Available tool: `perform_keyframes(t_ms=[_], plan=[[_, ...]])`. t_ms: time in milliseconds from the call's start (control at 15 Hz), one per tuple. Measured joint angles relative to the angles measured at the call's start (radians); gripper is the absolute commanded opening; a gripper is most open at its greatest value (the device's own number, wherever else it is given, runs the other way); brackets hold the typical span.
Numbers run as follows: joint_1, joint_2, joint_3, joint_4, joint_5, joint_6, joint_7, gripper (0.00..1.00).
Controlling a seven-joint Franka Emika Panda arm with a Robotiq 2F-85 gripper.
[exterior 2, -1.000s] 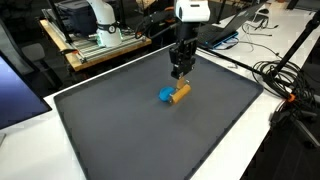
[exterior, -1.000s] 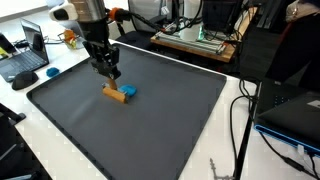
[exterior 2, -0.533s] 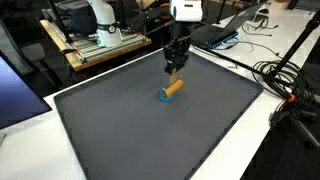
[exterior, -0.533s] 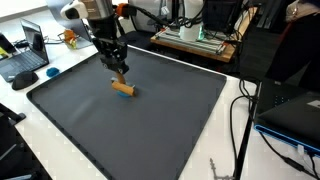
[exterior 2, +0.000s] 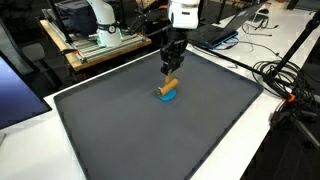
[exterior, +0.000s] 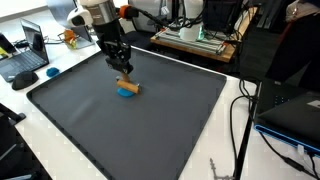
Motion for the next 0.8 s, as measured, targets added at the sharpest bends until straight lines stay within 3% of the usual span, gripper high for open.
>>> perform_keyframes(t_ms=[800], plan=[[-0.002,0.026,0.000,0.038,0.003,-0.017,-0.007,0.21]])
